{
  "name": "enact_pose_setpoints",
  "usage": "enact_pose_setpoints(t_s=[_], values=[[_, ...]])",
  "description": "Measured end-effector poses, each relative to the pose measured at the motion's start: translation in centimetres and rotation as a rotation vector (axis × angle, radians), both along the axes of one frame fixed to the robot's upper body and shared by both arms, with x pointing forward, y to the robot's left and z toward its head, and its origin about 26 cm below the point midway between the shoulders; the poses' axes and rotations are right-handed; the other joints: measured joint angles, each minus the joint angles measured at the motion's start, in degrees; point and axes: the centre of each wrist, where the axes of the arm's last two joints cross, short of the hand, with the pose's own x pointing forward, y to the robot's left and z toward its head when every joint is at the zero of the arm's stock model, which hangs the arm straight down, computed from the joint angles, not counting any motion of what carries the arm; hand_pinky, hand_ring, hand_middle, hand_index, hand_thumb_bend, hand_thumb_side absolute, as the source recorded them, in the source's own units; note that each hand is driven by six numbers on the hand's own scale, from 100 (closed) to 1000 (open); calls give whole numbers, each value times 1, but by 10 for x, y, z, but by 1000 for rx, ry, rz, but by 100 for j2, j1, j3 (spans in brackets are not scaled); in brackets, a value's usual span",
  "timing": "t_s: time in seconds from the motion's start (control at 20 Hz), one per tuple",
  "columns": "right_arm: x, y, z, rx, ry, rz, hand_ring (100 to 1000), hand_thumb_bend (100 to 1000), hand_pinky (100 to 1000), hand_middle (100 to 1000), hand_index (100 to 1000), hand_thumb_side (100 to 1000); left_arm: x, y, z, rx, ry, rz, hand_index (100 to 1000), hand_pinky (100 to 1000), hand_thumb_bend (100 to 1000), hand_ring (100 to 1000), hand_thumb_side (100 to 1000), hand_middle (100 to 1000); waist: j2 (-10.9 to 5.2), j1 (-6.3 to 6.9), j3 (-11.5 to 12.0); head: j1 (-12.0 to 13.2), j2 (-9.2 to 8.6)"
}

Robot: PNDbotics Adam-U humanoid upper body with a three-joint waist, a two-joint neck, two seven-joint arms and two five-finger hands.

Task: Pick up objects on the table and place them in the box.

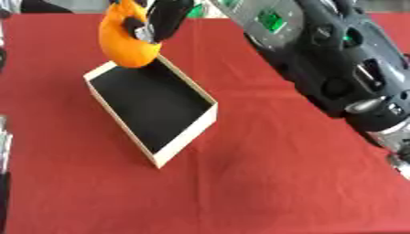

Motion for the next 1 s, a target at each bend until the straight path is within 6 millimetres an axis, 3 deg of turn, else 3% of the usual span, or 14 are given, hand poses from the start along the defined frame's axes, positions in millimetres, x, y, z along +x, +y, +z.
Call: enact_pose_setpoints(t_s=[0.55,1.0], values=[[-2,6,-28,-50,119,-18,652,100,793,512,698,100,0,-1,0,-4,1,-2,827,512,326,631,544,665,24,6,1,-22,-2],[2,10,-44,-210,146,26,810,100,829,725,817,100,0,-1,0,-4,1,-2,827,512,324,631,543,665,28,6,1,-46,-3]])
